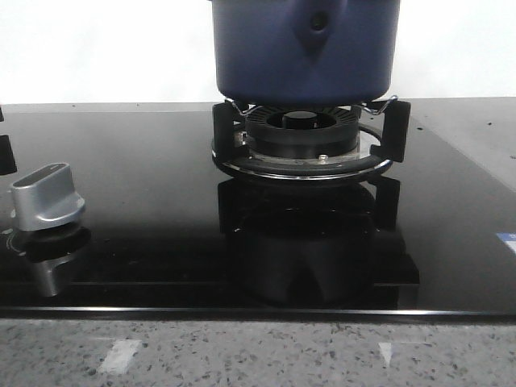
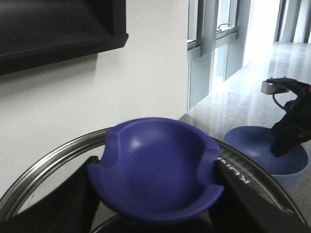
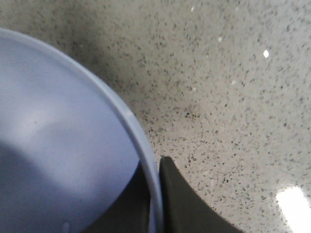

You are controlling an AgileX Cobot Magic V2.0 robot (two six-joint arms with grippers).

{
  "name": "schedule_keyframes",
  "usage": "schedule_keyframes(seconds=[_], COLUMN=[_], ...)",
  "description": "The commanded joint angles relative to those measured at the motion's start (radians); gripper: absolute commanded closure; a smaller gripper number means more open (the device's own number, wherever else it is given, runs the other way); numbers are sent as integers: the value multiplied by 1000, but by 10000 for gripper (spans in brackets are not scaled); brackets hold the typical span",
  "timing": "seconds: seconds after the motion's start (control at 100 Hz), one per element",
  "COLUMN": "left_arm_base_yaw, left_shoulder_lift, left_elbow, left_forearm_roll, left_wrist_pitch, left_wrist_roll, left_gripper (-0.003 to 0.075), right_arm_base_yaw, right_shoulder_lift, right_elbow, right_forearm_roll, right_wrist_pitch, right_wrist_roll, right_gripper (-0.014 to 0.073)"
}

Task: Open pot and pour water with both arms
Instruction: 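Lower the bowl onto the counter and open the right gripper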

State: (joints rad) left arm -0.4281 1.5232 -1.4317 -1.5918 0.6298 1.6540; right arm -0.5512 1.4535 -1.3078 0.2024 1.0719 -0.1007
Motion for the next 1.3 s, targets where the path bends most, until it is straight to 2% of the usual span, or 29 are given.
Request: schedule_keyframes(seconds=[0.0,0.61,0.71,0.84,0.91,1.1,1.29], left_arm_base_yaw=[-21,-32,-32,-32,-32,-32,-32], left_shoulder_lift=[-26,5,5,5,5,21,67], left_elbow=[-35,-35,-35,-35,-35,-35,-35], left_forearm_roll=[-79,-81,-81,-79,-79,-79,-81], left_wrist_pitch=[9,12,12,12,12,12,40], left_wrist_roll=[-11,-11,-11,-11,-11,-11,-11], left_gripper=[478,478,478,478,478,478,478], right_arm_base_yaw=[-4,-4,-4,-4,-4,-4,-4], right_shoulder_lift=[-19,13,13,13,11,-46,-130], right_elbow=[-11,97,87,65,43,-87,-179], right_forearm_roll=[19,8,8,8,8,16,105], right_wrist_pitch=[-44,-127,-125,-111,-89,-17,11], right_wrist_roll=[1,1,1,1,1,1,1], right_gripper=[660,646,530,259,183,179,179])
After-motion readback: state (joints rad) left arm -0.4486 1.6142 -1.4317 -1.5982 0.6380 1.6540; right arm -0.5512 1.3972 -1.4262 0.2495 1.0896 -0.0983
